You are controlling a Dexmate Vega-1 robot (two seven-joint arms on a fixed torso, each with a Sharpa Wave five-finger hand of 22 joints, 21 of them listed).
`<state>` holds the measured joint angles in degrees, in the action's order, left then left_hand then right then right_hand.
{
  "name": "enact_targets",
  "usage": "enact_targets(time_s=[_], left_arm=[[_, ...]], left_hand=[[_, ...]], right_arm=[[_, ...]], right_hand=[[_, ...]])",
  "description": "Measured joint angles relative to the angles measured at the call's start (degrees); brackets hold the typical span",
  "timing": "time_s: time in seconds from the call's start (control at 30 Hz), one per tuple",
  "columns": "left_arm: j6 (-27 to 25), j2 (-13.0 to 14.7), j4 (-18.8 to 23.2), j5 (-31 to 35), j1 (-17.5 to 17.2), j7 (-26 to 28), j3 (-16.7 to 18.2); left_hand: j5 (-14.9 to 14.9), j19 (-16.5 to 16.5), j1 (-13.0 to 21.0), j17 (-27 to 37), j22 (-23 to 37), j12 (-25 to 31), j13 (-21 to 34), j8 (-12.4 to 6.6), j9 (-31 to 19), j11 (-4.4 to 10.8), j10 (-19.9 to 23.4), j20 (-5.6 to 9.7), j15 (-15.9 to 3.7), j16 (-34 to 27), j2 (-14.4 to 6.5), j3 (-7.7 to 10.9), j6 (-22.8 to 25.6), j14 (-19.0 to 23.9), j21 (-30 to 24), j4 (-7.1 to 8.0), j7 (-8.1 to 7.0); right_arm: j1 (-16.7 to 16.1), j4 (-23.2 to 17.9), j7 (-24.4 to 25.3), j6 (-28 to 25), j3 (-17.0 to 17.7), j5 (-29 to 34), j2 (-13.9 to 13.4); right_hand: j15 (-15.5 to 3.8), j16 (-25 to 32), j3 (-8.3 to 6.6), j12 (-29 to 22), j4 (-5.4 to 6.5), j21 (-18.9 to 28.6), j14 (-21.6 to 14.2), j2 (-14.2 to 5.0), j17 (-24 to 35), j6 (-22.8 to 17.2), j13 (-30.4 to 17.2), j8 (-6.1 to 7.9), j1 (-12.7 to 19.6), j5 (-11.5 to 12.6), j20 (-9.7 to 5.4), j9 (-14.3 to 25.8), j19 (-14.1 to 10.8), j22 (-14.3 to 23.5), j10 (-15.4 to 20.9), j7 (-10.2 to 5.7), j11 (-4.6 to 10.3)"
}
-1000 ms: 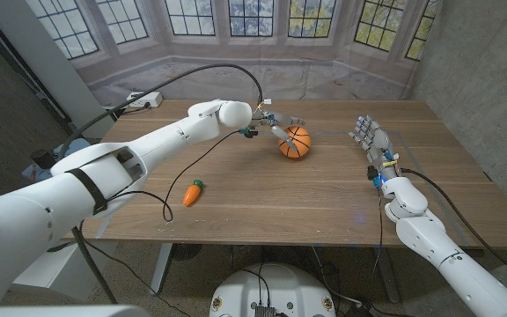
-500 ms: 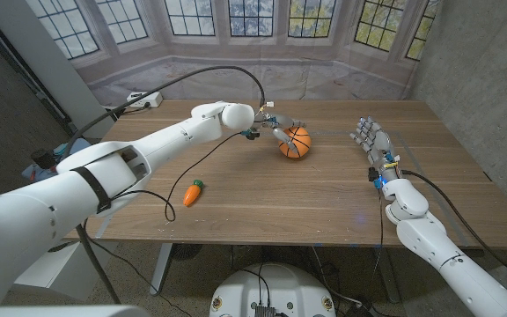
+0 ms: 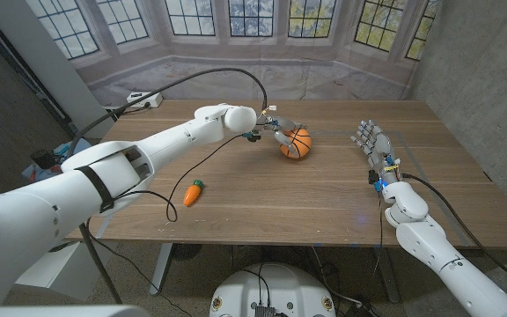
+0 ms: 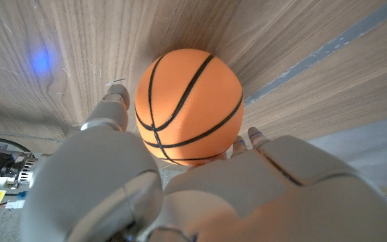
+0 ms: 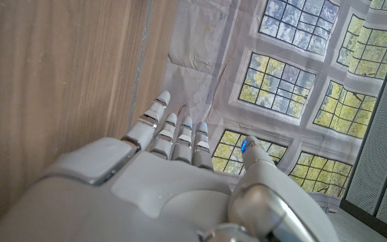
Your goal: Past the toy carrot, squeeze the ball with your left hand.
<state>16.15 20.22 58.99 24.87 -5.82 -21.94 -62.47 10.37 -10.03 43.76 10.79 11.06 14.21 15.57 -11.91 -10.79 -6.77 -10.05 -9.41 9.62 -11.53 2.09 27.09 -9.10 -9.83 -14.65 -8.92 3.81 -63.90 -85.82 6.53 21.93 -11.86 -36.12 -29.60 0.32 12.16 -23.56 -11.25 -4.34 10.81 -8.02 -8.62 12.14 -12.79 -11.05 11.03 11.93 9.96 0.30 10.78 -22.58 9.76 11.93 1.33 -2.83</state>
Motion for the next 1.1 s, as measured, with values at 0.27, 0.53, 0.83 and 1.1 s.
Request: enact_targets(time_s=[0.27,0.53,0.83,1.1], left_arm=[[0.47,-0.33,-0.90,1.37,-0.41,3.43,-0.48],[0.85,-0.12,-1.05,2.73,-1.51,7.82,-0.54],[1.21,0.10,-1.14,3.53,-2.26,10.76,-0.55],[1.17,0.43,-0.54,3.80,-2.83,12.15,-0.24]], left_hand=[[0.00,1.99,2.18,0.00,0.00,1.64,0.32,-1.33,0.00,0.53,0.54,0.48,-0.45,-1.21,-0.23,0.24,3.71,0.45,-1.06,-0.28,-0.42],[0.00,5.44,4.26,0.00,0.29,3.19,0.81,-2.51,0.00,1.99,3.66,1.12,-1.73,-2.05,-0.15,0.10,7.58,4.25,-2.20,-0.42,-0.64],[0.00,6.78,4.89,0.00,0.29,3.64,1.07,-3.16,0.01,2.40,5.48,1.63,-2.31,-2.27,-0.36,0.10,9.96,6.08,-2.56,-0.42,-0.53],[0.00,8.54,5.56,0.29,0.29,5.04,1.60,-4.04,-0.34,3.42,7.75,1.76,-2.96,-2.67,-0.28,-0.09,13.12,8.34,-3.05,-0.23,-0.01]], right_arm=[[-0.20,0.23,0.02,0.02,0.16,-0.28,0.12],[-0.21,0.53,-0.06,0.03,0.21,-0.48,0.20],[-0.02,0.81,-0.18,0.03,0.25,-0.61,0.23],[0.05,0.83,-0.25,-0.16,0.30,-0.67,0.21]], right_hand=[[0.00,0.00,0.25,0.00,-0.25,0.00,0.00,0.00,0.00,0.00,0.00,0.00,0.00,0.00,0.00,0.00,0.00,0.00,0.00,0.00,0.00],[0.00,0.00,0.25,0.00,-0.25,0.00,0.00,0.00,-0.01,0.00,0.00,0.00,0.00,0.00,0.00,0.00,0.00,0.00,0.00,0.00,0.00],[0.00,0.00,0.24,0.00,-0.24,0.00,0.00,0.00,-0.01,0.00,0.00,0.00,0.00,0.00,0.00,0.00,0.00,-0.01,0.00,0.00,0.00],[0.00,0.00,0.24,0.00,-0.24,0.00,0.00,0.00,-0.01,0.00,0.00,0.00,0.00,0.00,0.00,0.00,0.00,-0.01,0.00,0.00,0.00]])
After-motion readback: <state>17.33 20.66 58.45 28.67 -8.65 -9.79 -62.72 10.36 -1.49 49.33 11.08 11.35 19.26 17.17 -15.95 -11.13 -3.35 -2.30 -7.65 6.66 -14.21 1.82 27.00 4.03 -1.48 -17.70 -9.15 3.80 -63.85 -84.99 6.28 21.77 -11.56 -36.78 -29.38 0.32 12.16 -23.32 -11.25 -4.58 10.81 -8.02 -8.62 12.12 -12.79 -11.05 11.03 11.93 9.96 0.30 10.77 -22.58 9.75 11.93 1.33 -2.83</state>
